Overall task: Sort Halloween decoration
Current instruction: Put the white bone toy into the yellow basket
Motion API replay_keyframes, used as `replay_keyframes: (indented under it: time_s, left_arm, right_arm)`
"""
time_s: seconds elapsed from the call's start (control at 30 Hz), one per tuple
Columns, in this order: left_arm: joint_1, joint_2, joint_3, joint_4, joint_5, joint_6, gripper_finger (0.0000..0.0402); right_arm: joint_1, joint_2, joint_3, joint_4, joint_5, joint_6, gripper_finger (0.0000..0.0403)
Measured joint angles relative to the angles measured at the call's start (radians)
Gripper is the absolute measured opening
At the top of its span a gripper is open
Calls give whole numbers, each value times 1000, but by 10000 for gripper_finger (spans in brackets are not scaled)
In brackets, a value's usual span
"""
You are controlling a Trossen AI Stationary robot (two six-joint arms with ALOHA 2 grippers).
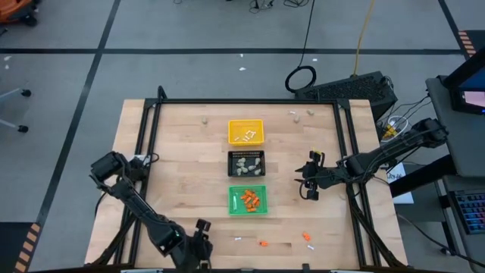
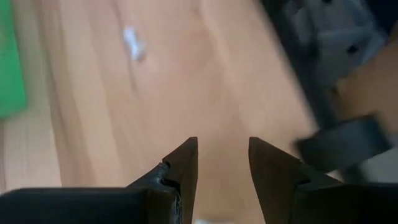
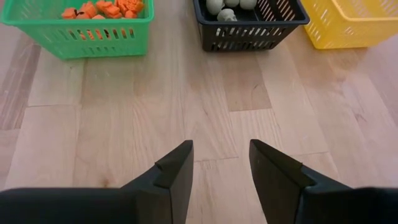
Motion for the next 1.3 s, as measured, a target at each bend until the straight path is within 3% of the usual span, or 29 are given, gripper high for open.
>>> replay_keyframes:
  time_s: [0.23, 0.73, 1.07, 1.3]
  left_arm:
    - [-4, -15, -74, 3, 47, -34, 135]
    - [20, -66, -77, -74, 137, -57, 137]
    - [30, -65, -76, -72, 200, -51, 240]
    - [28, -56, -76, -70, 202, 61, 246]
  right_arm:
    - [0, 0, 0, -1, 0, 7, 141]
    - [0, 0, 0, -1, 1, 1, 141]
    - [0, 0, 0, -2, 1, 0, 141]
    - [0, 0, 0, -2, 1, 0, 141]
